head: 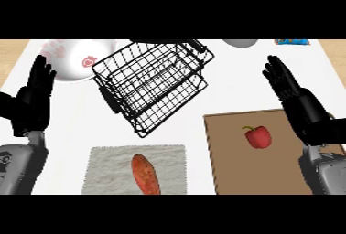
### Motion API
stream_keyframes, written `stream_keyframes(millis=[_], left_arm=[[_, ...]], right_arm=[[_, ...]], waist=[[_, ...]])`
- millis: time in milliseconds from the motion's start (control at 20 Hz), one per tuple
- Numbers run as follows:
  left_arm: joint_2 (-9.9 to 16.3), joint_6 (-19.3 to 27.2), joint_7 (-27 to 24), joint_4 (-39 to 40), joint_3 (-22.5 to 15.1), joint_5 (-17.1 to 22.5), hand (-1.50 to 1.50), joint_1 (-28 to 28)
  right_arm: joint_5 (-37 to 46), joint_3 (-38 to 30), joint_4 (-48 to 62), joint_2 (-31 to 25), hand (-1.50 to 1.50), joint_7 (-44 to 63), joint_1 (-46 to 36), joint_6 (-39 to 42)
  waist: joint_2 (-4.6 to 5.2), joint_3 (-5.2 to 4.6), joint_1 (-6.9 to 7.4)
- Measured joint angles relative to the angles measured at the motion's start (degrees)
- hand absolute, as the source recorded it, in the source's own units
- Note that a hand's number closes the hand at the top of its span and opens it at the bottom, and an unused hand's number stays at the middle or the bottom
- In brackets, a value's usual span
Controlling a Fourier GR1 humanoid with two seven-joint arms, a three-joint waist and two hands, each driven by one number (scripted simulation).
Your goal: Pick the bell pepper from the tray and place it in the tiered basket
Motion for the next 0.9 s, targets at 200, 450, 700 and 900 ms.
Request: stream_keyframes(millis=[200,450,700,900], left_arm=[[-0.2,-3.4,1.1,-0.4,-1.5,1.1,0.00,2.6],[-0.9,-7.8,2.9,-0.4,-4.1,2.9,0.00,6.1],[-0.8,-11.3,5.1,-3.6,-5.9,4.4,0.00,9.5],[-0.2,-12.9,6.2,-6.0,-5.4,5.6,0.00,11.4]], right_arm=[[3.1,5.2,-3.0,0.3,1.50,-6.7,2.1,3.6],[14.6,6.2,-4.8,-1.7,-1.50,-11.1,5.0,-2.1],[23.8,6.8,-1.1,3.6,-1.50,-21.2,13.5,-15.0],[31.8,8.2,-4.4,1.7,-1.50,-23.8,18.0,-19.5]], waist=[[-1.41,0.76,0.35],[-2.44,0.87,-1.30],[-2.27,1.15,-0.38],[-2.31,1.13,-0.29]])
